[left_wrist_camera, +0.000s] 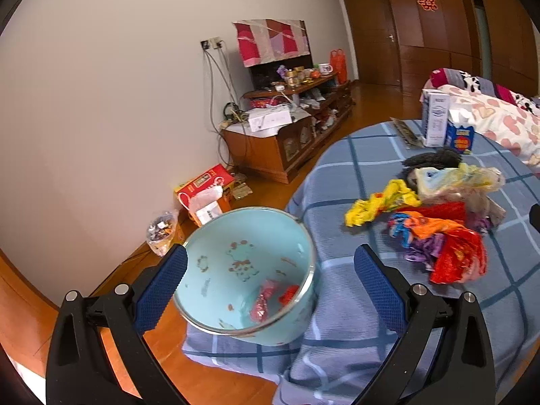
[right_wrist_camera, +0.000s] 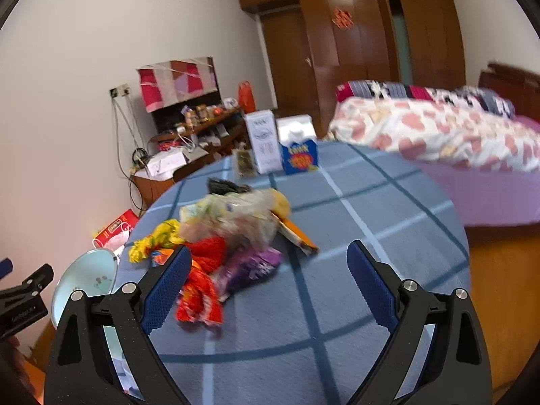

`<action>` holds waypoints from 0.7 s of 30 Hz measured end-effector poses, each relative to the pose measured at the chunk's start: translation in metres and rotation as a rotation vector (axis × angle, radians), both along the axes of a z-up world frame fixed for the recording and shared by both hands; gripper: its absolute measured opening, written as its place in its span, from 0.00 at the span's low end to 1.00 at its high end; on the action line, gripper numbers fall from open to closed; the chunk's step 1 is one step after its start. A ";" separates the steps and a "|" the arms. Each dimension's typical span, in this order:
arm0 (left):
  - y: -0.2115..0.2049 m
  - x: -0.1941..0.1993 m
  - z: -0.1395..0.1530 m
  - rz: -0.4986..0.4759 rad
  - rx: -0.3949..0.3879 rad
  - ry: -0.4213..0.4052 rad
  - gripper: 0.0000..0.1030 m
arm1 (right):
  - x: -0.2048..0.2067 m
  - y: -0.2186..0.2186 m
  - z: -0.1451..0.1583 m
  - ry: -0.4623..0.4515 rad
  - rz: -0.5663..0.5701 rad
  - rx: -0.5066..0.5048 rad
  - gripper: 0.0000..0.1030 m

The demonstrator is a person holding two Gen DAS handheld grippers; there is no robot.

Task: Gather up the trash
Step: 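Move both tools back toward the pile of bags on the table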

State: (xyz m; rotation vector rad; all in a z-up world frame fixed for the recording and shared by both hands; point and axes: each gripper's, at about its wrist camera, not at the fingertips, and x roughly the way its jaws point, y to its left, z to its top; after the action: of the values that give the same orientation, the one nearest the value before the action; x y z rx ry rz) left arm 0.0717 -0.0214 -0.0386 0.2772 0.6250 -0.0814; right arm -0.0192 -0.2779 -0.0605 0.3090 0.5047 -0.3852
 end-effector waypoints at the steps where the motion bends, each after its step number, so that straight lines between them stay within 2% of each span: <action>1: -0.003 -0.001 -0.001 -0.009 -0.004 0.006 0.94 | -0.001 -0.004 -0.001 0.012 -0.007 0.005 0.88; 4: -0.010 -0.005 -0.006 -0.037 -0.012 0.026 0.94 | -0.005 -0.016 -0.007 0.048 -0.020 0.010 0.87; 6: -0.017 -0.006 -0.014 -0.055 -0.010 0.047 0.94 | -0.010 -0.024 -0.012 0.068 -0.036 0.012 0.81; 12: -0.032 -0.004 -0.034 -0.112 -0.034 0.113 0.94 | -0.016 -0.041 -0.024 0.100 -0.060 0.015 0.74; 15: -0.039 -0.001 -0.045 -0.124 -0.028 0.132 0.94 | -0.011 -0.048 -0.029 0.117 -0.060 0.017 0.65; 21: -0.044 0.018 -0.051 -0.138 -0.024 0.140 0.93 | 0.013 -0.061 -0.032 0.141 -0.014 0.022 0.60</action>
State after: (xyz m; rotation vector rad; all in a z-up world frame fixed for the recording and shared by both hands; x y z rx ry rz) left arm 0.0897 -0.0658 -0.0901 0.2930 0.7429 -0.2421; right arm -0.0057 -0.3385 -0.0921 0.3079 0.6458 -0.4175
